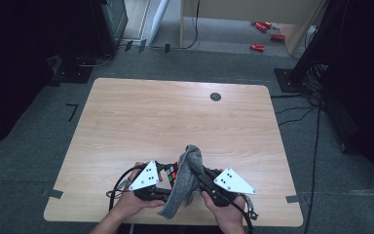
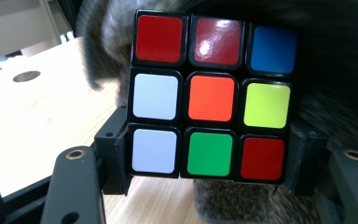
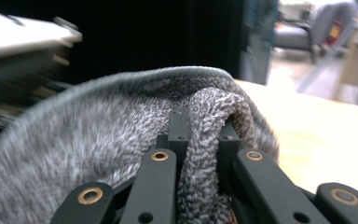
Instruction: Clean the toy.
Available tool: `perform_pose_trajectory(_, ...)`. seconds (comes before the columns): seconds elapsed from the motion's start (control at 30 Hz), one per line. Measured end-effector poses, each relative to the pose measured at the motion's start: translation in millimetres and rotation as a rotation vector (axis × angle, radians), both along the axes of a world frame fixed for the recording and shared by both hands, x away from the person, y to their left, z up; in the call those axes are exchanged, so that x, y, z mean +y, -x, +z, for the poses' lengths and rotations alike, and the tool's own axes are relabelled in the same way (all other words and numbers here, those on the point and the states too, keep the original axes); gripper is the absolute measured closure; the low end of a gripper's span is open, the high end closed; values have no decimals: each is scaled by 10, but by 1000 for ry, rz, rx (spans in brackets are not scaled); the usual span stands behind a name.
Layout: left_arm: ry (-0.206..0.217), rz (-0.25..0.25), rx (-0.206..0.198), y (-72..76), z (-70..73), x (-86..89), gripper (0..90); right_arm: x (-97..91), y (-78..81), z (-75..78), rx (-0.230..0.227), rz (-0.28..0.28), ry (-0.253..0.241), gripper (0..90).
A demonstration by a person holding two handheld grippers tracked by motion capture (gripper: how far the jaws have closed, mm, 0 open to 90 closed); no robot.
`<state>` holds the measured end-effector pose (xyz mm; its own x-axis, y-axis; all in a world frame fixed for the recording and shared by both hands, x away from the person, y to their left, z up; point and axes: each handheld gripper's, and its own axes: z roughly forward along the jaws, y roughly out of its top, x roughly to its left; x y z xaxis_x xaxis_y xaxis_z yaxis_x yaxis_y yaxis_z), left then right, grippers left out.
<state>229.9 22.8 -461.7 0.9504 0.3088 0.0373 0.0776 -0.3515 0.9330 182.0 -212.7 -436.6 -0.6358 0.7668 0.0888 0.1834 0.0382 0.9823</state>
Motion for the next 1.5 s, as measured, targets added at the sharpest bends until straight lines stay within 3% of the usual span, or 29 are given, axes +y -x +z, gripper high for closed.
perform_pose_trajectory(0.07, -1, -6, -1, 13, -12, -17, 342, 80, 53, 42, -23, 31, 0, 826)
perform_pose_trajectory(0.13, 9, -6, -5, 17, 2, -7, 342, 96, 63, 53, -41, 25, 4, 825)
perform_pose_trajectory(0.27, 31, 3, -3, 5, 25, 43, 342, -8, -15, -32, -17, -43, 18, 825)
perform_pose_trajectory(0.37, 40, 2, 1, -4, 24, 48, 341, -49, -39, -54, -5, -64, 21, 823)
perform_pose_trajectory(0.5, -1, 4, -16, 15, 7, 1, 342, 68, 58, 24, -50, 3, 14, 819)
perform_pose_trajectory(0.6, 8, 4, -17, 18, 14, 13, 342, 126, 95, 46, -84, 10, 39, 817)
perform_pose_trajectory(0.7, 20, 7, -13, 11, 25, 34, 342, 33, 18, -30, -57, -48, 54, 817)
perform_pose_trajectory(0.8, 34, 13, -3, -6, 25, 51, 342, -36, -26, -79, -33, -70, 57, 818)
perform_pose_trajectory(0.87, 36, 25, 1, -17, 27, 54, 342, -9, 9, -45, -56, -51, 52, 817)
perform_pose_trajectory(0.97, 5, 40, -12, -15, 14, 45, 342, 116, 99, 31, -102, 13, 66, 812)
perform_pose_trajectory(1.03, 7, 42, -11, -13, 16, 51, 342, 155, 119, 33, -117, 13, 78, 811)
perform_pose_trajectory(1.13, 4, 50, -19, -13, 27, 61, 342, 88, 69, -23, -108, 0, 57, 810)
perform_pose_trajectory(1.3, 15, 57, 5, -60, 9, 101, 342, 21, -5, -92, -72, -38, 82, 811)
perform_pose_trajectory(1.43, -10, 56, -8, -47, -7, 70, 342, 116, 74, -21, -82, 12, 68, 807)
perform_pose_trajectory(1.5, -10, 53, -8, -40, -5, 62, 342, 155, 97, 1, -102, 15, 87, 806)
